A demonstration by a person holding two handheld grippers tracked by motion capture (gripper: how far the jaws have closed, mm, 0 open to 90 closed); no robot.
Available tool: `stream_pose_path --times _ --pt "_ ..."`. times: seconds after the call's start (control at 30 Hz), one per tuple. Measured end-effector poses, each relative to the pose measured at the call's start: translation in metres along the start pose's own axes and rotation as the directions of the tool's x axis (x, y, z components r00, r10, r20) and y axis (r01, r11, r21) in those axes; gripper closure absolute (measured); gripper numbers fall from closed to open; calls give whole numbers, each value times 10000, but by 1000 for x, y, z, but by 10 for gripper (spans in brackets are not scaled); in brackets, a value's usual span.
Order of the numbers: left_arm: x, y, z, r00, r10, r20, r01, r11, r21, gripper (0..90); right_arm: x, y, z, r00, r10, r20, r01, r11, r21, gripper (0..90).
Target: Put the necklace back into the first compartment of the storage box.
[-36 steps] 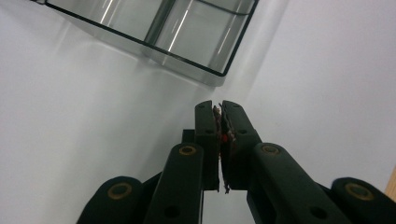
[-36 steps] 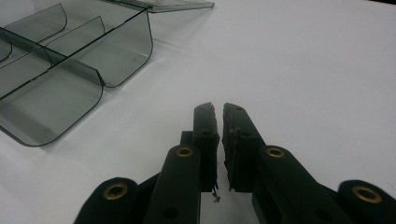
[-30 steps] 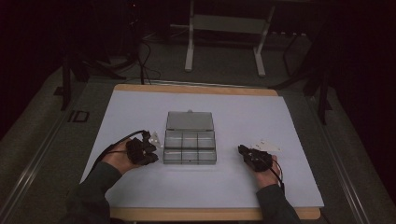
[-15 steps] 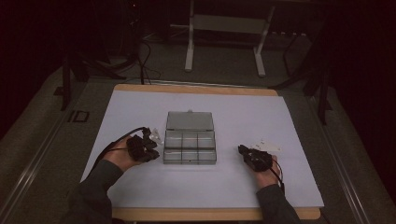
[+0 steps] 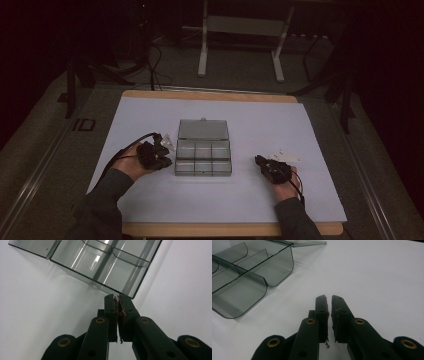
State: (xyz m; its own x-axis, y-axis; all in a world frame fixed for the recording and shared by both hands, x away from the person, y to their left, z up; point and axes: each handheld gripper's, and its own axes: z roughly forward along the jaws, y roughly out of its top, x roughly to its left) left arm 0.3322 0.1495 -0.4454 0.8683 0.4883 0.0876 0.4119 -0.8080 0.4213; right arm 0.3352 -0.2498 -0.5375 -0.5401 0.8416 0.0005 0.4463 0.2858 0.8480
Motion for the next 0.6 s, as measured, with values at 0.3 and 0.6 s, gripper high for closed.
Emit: stream_pose_path --times 0.3,0.6 --pt "2 5 -1 10000 22 -8 -22 10000 -41 863 0 0 0 10000 3 -2 -3 10000 1 836" --pt "4 10 -1 10000 -14 -45 14 10000 -95 864 0 0 0 10000 17 -2 -17 10000 9 837"
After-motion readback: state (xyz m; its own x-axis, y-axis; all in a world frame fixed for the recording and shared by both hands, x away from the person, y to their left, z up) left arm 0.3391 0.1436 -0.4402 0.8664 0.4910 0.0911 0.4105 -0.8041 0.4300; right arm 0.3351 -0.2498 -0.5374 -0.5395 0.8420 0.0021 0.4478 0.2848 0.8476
